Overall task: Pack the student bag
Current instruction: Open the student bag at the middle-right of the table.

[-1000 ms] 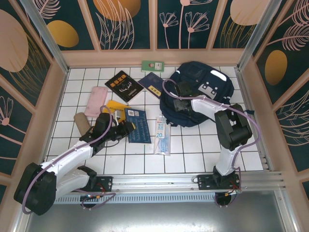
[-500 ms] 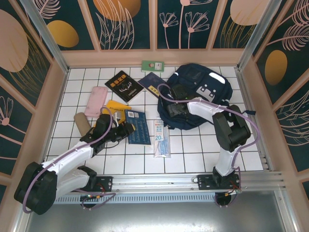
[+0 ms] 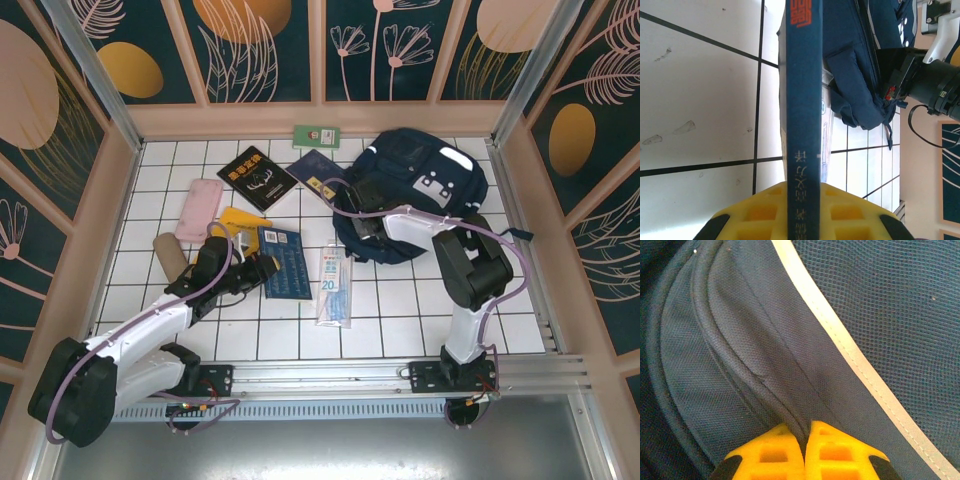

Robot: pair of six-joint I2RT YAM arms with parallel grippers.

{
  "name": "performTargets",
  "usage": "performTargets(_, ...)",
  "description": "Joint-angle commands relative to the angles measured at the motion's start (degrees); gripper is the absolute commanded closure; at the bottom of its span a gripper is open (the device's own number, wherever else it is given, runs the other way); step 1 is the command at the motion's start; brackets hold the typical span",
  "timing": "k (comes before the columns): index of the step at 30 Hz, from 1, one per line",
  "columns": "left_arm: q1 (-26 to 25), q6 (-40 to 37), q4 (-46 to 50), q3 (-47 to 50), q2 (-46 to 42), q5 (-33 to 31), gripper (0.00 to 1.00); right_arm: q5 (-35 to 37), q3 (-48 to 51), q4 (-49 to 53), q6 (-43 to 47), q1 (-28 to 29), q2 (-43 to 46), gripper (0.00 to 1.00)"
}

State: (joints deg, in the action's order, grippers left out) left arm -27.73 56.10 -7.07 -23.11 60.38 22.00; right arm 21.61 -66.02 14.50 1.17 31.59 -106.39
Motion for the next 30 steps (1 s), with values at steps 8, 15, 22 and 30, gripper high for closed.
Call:
performTargets(8,-0.10,-4.86,-2.41,-8.43,4.79,0.60,0.92,-2.00,-7.02,14.26,-5.70,2.29,8.19,1.00)
performTargets(15,-0.05,-4.79,-5.24,-12.79,9.38,2.94,0.92,-4.74,-14.59,21.13,-7.35,2.54,9.38,1.00)
performTargets(22,-0.12,1.39,-14.01,-15.78,13.10,5.48,0.94,-9.84,-23.13,24.42,-11.47,0.50,10.47,1.00)
performTargets(30,-2.16,8.91,-21.93,-23.38,24.72,3.61,1.00,-20.11,-30.99,25.44,-17.71,-6.26,12.26,1.00)
